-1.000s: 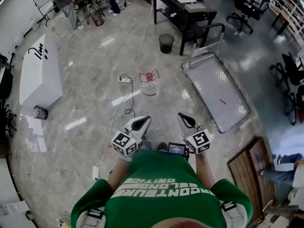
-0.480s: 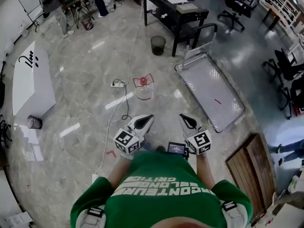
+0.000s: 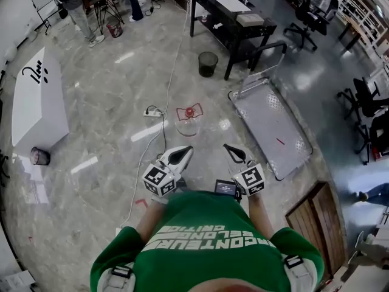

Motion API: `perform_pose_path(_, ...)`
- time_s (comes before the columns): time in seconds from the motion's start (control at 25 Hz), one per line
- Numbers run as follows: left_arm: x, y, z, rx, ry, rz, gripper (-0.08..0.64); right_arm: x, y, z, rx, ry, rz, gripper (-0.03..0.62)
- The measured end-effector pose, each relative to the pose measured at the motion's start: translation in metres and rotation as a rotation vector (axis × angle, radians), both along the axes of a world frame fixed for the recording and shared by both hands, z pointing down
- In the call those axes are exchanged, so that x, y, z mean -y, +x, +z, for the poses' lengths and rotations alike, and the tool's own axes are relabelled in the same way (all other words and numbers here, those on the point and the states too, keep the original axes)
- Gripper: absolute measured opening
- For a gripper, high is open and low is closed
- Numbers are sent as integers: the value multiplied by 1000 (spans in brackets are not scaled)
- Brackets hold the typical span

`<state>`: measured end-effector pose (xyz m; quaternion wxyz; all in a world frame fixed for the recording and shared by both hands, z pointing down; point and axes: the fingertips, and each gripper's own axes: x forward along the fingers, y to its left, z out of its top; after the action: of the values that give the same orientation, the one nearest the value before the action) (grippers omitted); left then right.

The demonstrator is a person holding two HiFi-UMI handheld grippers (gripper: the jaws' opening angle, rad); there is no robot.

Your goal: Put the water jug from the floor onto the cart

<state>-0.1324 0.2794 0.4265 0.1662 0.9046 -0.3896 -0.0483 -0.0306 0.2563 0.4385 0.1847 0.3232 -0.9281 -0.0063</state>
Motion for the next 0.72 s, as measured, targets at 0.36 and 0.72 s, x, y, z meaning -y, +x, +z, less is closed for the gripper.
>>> perform_pose_path(0.36,24,-56,10,-10,-17,-21,14,26,-54,3,-29,-3,-23,-8)
perform_pose_path(0.72,41,-70,22,-8,-52,-16,14,46,-62,11,-35,-35,-2,-8)
